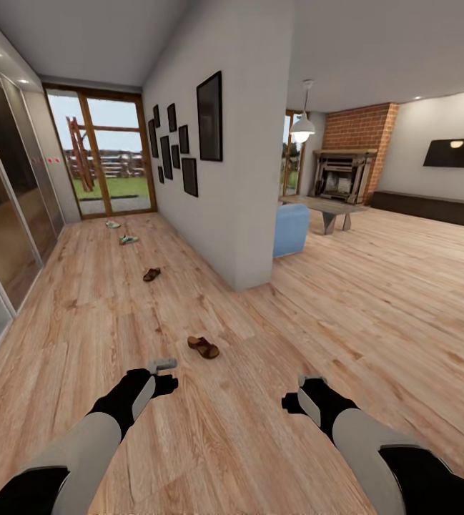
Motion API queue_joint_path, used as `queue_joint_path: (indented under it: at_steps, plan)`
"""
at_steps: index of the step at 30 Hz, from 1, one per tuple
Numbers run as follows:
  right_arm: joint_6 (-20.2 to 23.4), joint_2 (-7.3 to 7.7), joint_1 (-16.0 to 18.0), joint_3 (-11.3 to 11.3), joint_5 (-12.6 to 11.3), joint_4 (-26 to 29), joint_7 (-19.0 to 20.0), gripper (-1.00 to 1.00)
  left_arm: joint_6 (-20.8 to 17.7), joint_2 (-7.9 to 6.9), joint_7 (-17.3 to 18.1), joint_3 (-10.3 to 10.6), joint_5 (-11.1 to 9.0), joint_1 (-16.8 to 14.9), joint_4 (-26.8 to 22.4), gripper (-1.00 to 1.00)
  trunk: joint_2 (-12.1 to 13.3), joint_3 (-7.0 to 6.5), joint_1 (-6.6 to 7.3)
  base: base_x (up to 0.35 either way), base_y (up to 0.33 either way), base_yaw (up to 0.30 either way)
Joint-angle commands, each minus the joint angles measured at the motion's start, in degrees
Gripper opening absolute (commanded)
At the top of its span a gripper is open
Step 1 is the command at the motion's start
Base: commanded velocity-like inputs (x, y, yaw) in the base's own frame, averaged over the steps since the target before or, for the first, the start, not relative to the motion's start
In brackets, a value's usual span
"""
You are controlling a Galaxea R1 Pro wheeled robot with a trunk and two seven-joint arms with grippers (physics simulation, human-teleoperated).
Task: Pick up the two gym shoes and the two sandals from the corridor floor and place them onto the hallstand (shoe rack) in the corridor, making sure they are on the rack and not on the floor. Arrange them so the two gym shoes are next to each other and the two sandals are next to each other.
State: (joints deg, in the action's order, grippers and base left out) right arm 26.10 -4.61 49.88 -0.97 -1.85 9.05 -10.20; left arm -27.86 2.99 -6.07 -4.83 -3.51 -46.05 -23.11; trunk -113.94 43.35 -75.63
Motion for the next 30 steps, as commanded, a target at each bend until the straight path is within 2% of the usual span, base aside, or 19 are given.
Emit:
queue_joint_path:
  at_steps: [1,30]
  plan:
    - [0.00,0.00,0.00,0.01,0.01,0.00,0.00,1.00,0.00,0.00,0.00,0.00,0.00,0.00,0.00,1.00,-0.42,0.24,-0.23,0.000,0.000,0.000]
    - [-0.04,-0.05,0.01,0.01,0.01,0.00,0.00,1.00,0.00,0.00,0.02,0.00,0.00,0.00,0.00,1.00,-12.05,6.93,-6.60,0.000,0.000,0.000]
